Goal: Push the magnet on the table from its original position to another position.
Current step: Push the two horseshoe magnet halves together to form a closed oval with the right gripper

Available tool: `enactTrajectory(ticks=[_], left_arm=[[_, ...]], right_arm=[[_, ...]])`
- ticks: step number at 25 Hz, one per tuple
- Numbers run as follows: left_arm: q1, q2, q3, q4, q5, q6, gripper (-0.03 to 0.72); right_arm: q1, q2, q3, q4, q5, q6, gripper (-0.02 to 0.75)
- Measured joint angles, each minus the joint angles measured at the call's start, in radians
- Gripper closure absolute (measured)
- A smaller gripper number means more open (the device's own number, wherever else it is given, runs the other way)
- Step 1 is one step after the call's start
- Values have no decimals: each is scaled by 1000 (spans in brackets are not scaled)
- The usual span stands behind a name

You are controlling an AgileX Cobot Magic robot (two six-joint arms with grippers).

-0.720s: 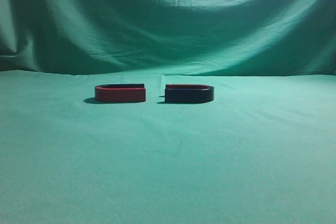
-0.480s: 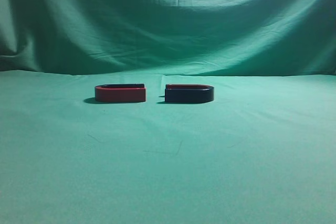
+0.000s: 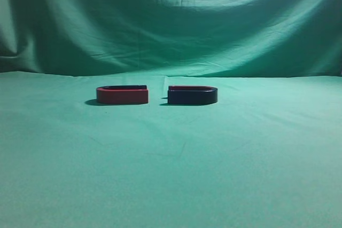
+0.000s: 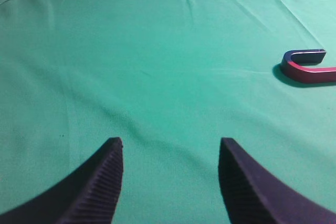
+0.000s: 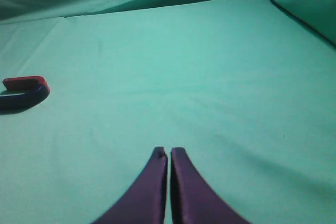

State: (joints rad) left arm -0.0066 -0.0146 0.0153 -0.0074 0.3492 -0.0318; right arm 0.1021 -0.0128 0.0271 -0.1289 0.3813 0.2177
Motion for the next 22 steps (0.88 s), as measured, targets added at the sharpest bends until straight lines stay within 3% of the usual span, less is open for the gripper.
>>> enactTrajectory(ticks=[7, 15, 18, 22], left_arm=[[0, 0, 0, 0, 0, 0, 316], [0, 0, 0, 0, 0, 0, 316], [0, 0, 0, 0, 0, 0, 316], [0, 0, 0, 0, 0, 0, 316]], right_arm=[[0, 0, 2, 0, -32, 3, 738], [0, 0, -6, 37, -547, 83, 738], [0, 8, -120, -3, -464, 85, 738], [0, 160, -342, -21, -203, 85, 738]])
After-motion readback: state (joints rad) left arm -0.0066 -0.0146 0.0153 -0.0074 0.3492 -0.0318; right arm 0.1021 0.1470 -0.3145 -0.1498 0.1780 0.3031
